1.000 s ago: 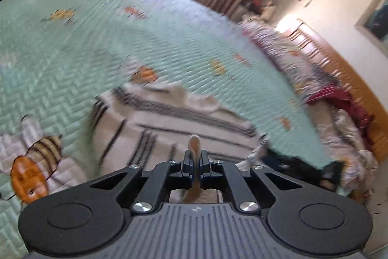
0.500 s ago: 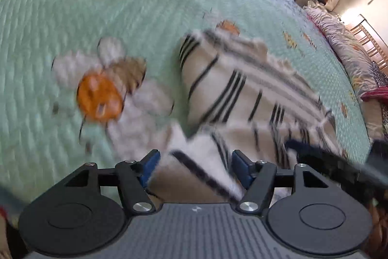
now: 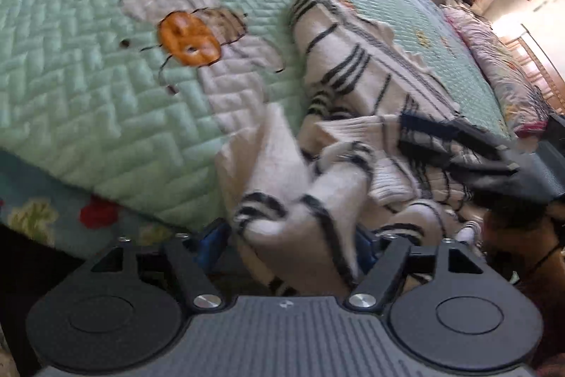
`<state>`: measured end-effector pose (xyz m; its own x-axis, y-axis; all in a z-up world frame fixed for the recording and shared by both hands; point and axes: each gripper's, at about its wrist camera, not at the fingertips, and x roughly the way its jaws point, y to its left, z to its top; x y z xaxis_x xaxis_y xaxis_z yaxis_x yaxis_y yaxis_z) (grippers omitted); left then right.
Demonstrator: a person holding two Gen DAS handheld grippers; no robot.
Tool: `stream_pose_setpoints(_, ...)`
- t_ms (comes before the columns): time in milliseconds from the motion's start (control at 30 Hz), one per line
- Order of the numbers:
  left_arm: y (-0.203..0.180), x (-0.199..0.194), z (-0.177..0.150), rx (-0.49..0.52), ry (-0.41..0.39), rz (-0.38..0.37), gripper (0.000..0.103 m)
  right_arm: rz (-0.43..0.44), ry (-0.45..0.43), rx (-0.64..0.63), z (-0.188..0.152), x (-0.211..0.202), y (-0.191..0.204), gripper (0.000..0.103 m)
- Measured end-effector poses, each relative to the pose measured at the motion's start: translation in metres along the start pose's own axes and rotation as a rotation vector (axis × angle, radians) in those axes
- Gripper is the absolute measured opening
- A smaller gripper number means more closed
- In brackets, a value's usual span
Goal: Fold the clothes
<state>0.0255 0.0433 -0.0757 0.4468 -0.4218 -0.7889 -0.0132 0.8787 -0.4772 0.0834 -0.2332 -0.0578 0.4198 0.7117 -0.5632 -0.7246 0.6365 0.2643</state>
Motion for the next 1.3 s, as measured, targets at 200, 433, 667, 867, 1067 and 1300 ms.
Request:
stream_pose_setpoints(200, 0.000, -0.001, -0.002, 0.002, -0.011, -0.005, 0.077, -0.204, 0.128, -0.320, -0.016, 0.036, 0.021, 0.068)
stream_pose_setpoints(433, -0.003, -0.003, 0.005, -0.002, -0.032, -0.037, 0.077, -0.083, 0.006, -0.101, -0.004, 0.003, 0.008, 0.076)
stream_pose_setpoints(667, 0.016, -0.036, 0.005, -0.106, -0.173, -0.274, 0.078, -0.032, -0.075, 0.080, -0.018, -0.033, -0.016, 0.076)
stream_pose_setpoints(867, 0.053, -0.051, -0.007, -0.238, -0.241, -0.332, 0.080, -0.009, -0.147, 0.243, -0.062, -0.115, -0.031, 0.078)
stream_pose_setpoints(1067, 0.066, -0.051, -0.024, -0.286, -0.257, -0.367, 0.080, -0.202, 0.004, -0.119, -0.108, -0.128, 0.037, 0.082)
stream_pose_setpoints(1300, 0.056, -0.071, -0.025, -0.182, -0.298, -0.342, 0.081, -0.272, 0.186, -0.593, -0.142, -0.091, 0.083, 0.084)
